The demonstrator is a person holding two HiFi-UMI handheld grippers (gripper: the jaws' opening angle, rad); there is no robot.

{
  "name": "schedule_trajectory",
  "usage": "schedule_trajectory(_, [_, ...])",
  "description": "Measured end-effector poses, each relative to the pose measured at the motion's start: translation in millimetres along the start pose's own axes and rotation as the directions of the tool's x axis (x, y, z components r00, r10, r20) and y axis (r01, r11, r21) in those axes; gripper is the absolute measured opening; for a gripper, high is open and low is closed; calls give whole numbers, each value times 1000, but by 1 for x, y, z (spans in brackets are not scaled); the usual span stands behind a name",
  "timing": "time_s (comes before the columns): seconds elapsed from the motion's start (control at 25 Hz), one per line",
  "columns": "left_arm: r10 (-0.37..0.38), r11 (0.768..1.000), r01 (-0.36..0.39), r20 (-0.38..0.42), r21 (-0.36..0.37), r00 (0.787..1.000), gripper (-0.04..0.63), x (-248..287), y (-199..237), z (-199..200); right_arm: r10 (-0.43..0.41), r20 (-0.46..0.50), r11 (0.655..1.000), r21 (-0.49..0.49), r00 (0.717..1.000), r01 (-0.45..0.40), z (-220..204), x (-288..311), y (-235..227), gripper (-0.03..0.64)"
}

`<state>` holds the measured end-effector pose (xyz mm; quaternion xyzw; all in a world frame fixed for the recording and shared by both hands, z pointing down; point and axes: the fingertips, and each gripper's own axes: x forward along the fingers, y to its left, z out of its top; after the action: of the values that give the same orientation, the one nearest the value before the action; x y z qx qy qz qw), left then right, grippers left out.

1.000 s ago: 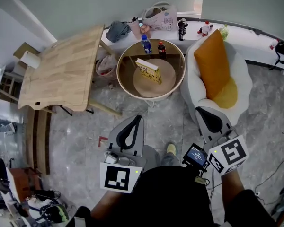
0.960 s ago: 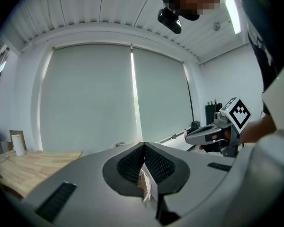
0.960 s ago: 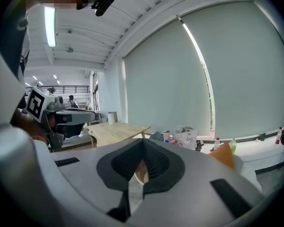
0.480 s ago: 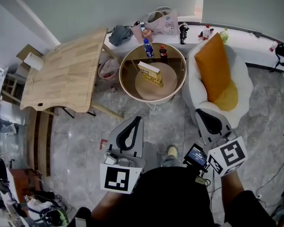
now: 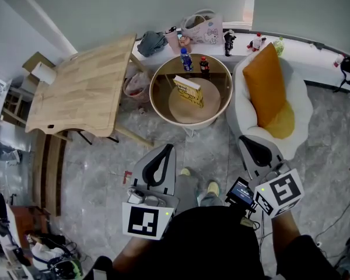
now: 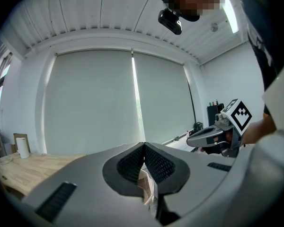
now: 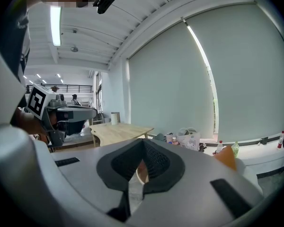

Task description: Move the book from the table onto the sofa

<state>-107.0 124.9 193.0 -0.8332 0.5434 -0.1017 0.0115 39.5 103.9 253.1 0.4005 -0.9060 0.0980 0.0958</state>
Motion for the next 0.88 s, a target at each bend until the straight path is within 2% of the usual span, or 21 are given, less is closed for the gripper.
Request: schedule_trajectory(0.88, [4,1000,-3,33,-22,999,8,0,27,-4,3,-28,1000,-26,1000,-4,1,22,16,9])
